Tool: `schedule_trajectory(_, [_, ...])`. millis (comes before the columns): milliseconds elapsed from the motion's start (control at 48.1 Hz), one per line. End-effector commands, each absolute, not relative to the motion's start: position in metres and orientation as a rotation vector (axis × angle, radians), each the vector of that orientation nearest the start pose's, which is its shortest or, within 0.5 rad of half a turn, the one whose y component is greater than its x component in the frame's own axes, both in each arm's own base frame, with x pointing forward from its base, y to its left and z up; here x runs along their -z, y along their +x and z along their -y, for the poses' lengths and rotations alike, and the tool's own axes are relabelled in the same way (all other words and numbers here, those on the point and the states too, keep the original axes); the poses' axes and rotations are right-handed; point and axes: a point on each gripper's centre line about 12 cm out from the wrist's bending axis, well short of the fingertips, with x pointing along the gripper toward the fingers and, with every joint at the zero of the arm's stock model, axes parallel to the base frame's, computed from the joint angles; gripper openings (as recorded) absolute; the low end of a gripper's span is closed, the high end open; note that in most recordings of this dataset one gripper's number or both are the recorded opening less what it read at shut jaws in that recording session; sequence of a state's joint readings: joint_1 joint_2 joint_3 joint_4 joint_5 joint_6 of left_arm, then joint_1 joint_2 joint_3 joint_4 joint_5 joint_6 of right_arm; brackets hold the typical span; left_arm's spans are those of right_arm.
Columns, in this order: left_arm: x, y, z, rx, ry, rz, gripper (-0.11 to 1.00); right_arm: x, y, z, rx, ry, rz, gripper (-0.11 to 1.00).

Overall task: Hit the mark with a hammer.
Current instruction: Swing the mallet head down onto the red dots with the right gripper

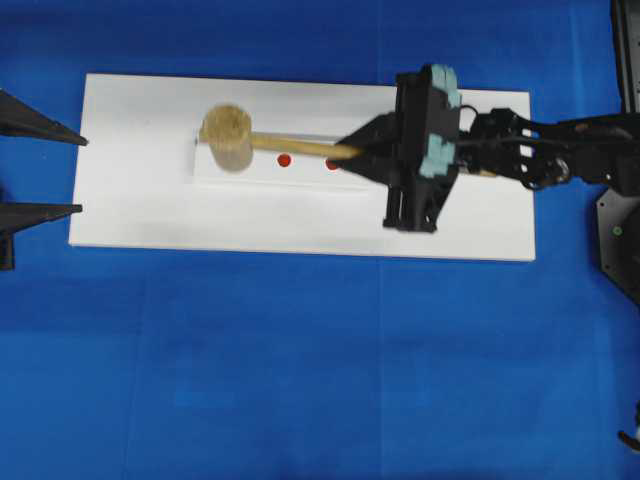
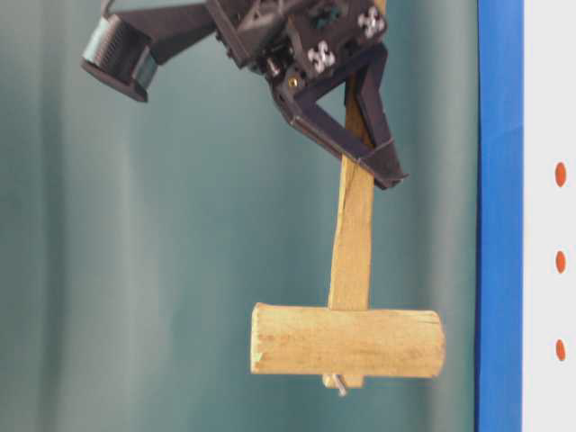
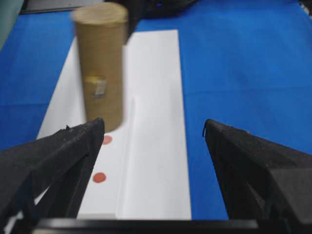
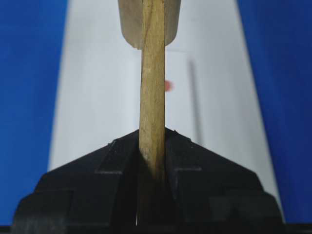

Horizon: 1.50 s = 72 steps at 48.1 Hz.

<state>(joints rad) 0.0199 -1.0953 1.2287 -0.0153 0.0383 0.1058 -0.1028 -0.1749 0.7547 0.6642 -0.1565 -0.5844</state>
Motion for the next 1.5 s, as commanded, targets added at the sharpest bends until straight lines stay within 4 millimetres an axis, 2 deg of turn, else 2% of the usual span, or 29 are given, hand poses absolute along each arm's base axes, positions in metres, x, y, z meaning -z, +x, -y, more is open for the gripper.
schedule_trajectory(0, [-0.259,0.177,-0.004,-0.013,0.085,-0.171,0.8,-0.234,0.365,0.059,0.24,0.075,-0.398,0.02])
schedule_trajectory(125, [-0.259,0.177,-0.004,-0.013,0.085,-0.173,0.8,-0.234,0.365,0.066,0.256,0.076,-0.398,0.02])
schedule_trajectory(416, [-0.259,0.177,-0.004,-0.015,0.085,-0.171,0.8,-0.231,0.366,0.065,0.256,0.086,-0.406,0.02])
schedule_trajectory(540, [-0.258,0.176,-0.004,-0.013,0.087,-0.173,0.8,-0.209,0.375,0.061,0.252,0.101,-0.46,0.02])
schedule_trajectory(707, [-0.258,0.176,-0.004,-0.015,0.087,-0.171,0.8,-0.163,0.385,0.062,0.268,0.142,-0.578,0.02])
schedule_trajectory(831, [-0.258,0.176,-0.004,-0.013,0.085,-0.171,0.8,-0.153,0.386,0.062,0.264,0.154,-0.61,0.02])
schedule_trajectory(1018, [-0.258,0.176,-0.004,-0.013,0.085,-0.171,0.8,-0.165,0.382,0.063,0.267,0.151,-0.58,0.02])
schedule_trajectory(1143, [-0.258,0.176,-0.004,-0.015,0.085,-0.171,0.8,-0.191,0.375,0.063,0.265,0.14,-0.51,0.02])
schedule_trajectory(1288, [-0.258,0.177,-0.004,-0.013,0.085,-0.173,0.8,-0.217,0.354,0.059,0.263,0.134,-0.439,0.02])
schedule_trajectory(1475, [-0.259,0.177,-0.004,-0.014,0.085,-0.166,0.8,-0.219,0.323,0.056,0.284,0.127,-0.402,0.02])
